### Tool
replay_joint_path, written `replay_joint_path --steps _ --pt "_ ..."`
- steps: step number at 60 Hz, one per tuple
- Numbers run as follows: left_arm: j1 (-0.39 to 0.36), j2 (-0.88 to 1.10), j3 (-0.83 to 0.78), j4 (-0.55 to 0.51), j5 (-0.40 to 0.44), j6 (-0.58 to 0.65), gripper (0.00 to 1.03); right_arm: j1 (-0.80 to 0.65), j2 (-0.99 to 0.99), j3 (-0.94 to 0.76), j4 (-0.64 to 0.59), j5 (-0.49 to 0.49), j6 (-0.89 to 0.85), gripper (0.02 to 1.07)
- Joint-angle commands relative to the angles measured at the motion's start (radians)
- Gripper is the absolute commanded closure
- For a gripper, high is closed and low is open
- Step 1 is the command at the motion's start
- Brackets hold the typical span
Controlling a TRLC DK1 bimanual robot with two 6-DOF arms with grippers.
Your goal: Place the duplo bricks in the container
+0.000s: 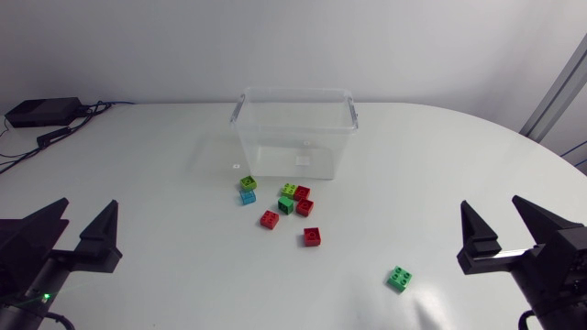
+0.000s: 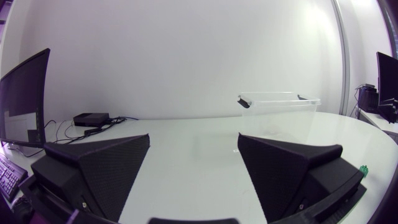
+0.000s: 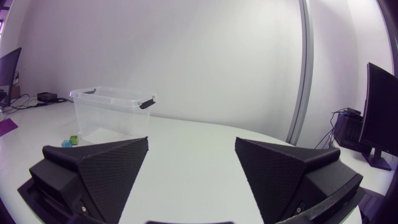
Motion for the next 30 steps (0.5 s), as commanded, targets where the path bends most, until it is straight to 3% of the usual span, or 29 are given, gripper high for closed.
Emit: replay_joint_path --steps 1,20,25,30 --pt "0.002 0.014 0.058 -0.009 0.003 -0.005 0.05 0.021 0.012 0.034 0.009 -0.003 0.02 0.06" --pt "-0.041 0.371 0.286 -0.055 0.005 -0.015 0.06 0.057 0.351 0.227 -0.037 -0.009 0.018 0.06" --pt "-0.096 0.491 0.38 -0.138 0.005 -0.02 0.09 0.074 0.414 0.264 -0.075 -0.039 0.018 0.06" --pt "-0.102 0.614 0.49 -0.242 0.005 0.022 0.09 0.09 0.466 0.29 -0.11 -0.06 0.018 0.06"
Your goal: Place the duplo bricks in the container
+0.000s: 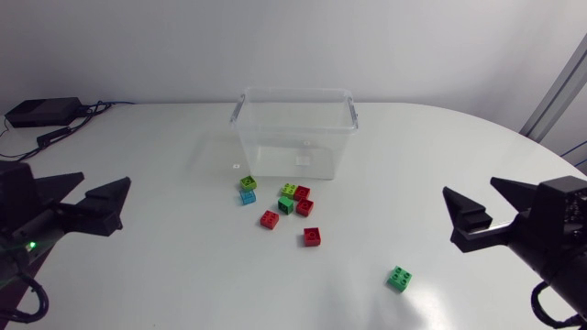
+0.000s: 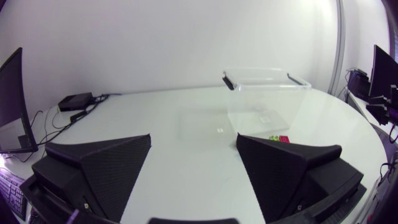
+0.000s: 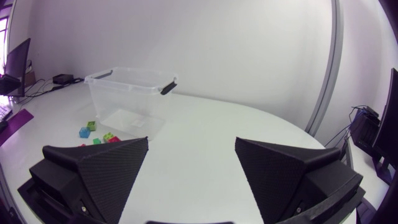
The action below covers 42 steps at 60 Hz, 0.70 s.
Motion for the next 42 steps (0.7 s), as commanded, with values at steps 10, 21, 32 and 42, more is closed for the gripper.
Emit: replay_joint_path --steps 10,21,32,42 --pt "-0.022 0.388 0.324 -0.276 0.006 0.063 0.09 0.034 0.155 0.1 -0.108 -0.056 0.018 0.06" --pt "-0.085 0.574 0.465 -0.406 0.006 0.132 0.09 -0.009 0.298 0.18 -0.209 -0.142 0.012 0.06" --pt "-0.141 0.677 0.505 -0.4 0.063 0.27 0.09 -0.072 0.388 0.233 -0.289 -0.271 -0.014 0.06" --pt "-0.194 0.833 0.575 -0.455 0.072 0.321 0.09 -0.083 0.384 0.243 -0.34 -0.345 -0.021 0.06"
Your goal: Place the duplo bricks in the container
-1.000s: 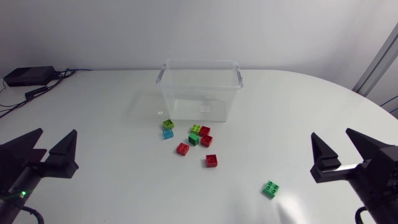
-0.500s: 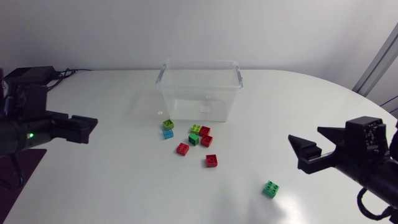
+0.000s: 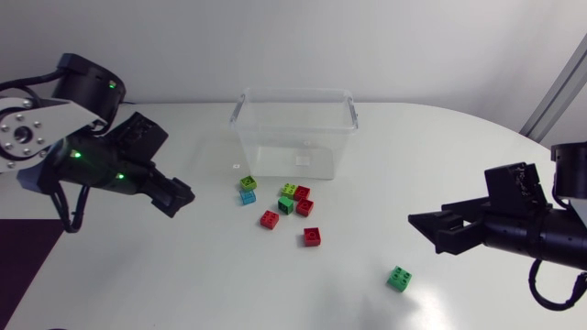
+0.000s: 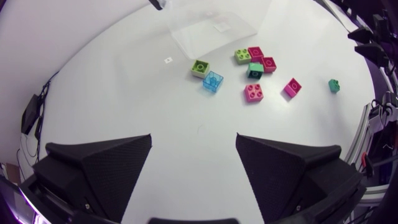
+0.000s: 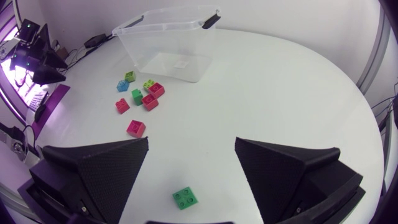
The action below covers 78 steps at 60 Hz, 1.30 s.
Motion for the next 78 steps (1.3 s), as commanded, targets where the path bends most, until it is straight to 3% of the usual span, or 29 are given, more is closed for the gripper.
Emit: replay_joint_path --steps 1,17,21,28,36,39,44,51,65,78 --pt "-0.026 0.084 0.055 -0.023 0.019 0.046 0.09 -0.008 0.003 0.022 -0.02 -0.016 -0.01 0.06" --pt "-0.039 0.288 0.201 -0.083 0.148 0.043 0.09 -0.045 0.047 0.07 -0.097 -0.011 -0.097 0.06" --pt "-0.052 0.325 0.227 -0.088 0.152 0.041 0.1 -0.051 0.103 0.071 -0.09 -0.019 -0.13 0.06" --pt "-0.076 0.387 0.27 -0.093 0.165 0.034 0.1 -0.106 0.201 0.08 -0.098 -0.163 -0.17 0.07" --pt "-0.11 0.44 0.297 -0.094 0.165 0.026 0.1 -0.097 0.287 0.129 -0.133 -0.139 -0.234 0.07" --pt "-0.122 0.459 0.307 -0.094 0.165 0.026 0.1 -0.069 0.35 0.177 -0.207 -0.103 -0.311 0.07" --pt "-0.13 0.477 0.314 -0.094 0.165 0.023 0.1 -0.069 0.428 0.224 -0.324 -0.126 -0.443 0.07" --pt "-0.138 0.505 0.325 -0.094 0.163 0.017 0.1 -0.063 0.454 0.2 -0.313 -0.119 -0.521 0.13" --pt "-0.142 0.554 0.34 -0.088 0.157 0.006 0.12 0.138 0.481 0.106 -0.242 0.125 -0.469 0.13" --pt "-0.174 0.584 0.363 -0.086 0.14 -0.011 0.12 0.214 0.546 0.077 -0.187 0.226 -0.397 0.13"
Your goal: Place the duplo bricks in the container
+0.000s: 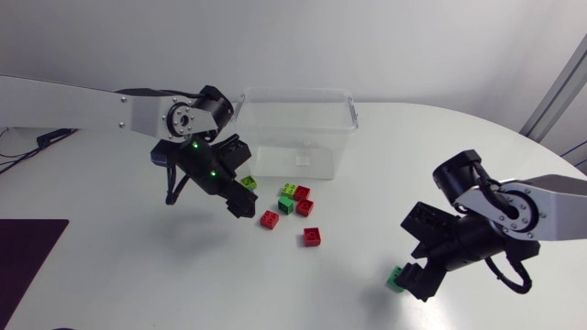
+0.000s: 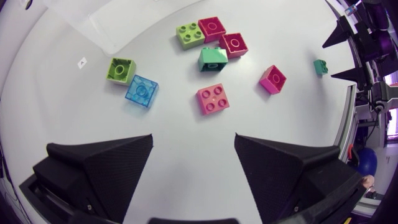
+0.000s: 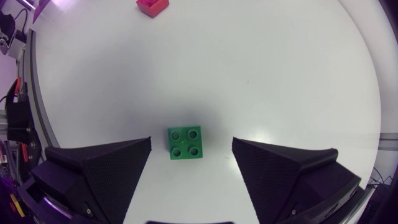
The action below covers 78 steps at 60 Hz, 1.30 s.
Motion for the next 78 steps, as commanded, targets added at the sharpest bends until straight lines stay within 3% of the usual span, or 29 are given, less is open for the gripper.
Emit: replay_joint_path --steps 1,9,19,23,25,31,44,78 --pt "-0.019 0.033 0.037 -0.005 -0.006 -0.023 0.12 0.016 0.032 -0.031 0.013 0.02 0.026 0.14" --pt "-0.028 0.056 0.053 -0.005 -0.011 -0.032 0.15 0.033 0.055 -0.051 0.041 0.037 0.026 0.22" --pt "-0.046 0.076 0.053 0.001 -0.023 -0.037 0.15 0.057 0.098 -0.084 0.073 0.041 0.026 0.25" --pt "-0.059 0.083 0.056 0.004 -0.029 -0.044 0.15 0.068 0.115 -0.094 0.091 0.044 0.027 0.38" --pt "-0.073 0.096 0.063 0.006 -0.039 -0.051 0.15 0.074 0.121 -0.097 0.104 0.047 0.027 0.52" --pt "-0.091 0.116 0.077 0.01 -0.056 -0.061 0.15 0.08 0.114 -0.1 0.114 0.052 0.033 0.72" --pt "-0.12 0.166 0.091 0.052 -0.092 -0.092 0.26 0.085 0.055 -0.097 0.099 0.075 0.056 0.8" --pt "-0.148 0.254 0.128 0.098 -0.098 -0.149 0.43 0.088 -0.149 0.086 -0.103 0.086 0.063 0.8"
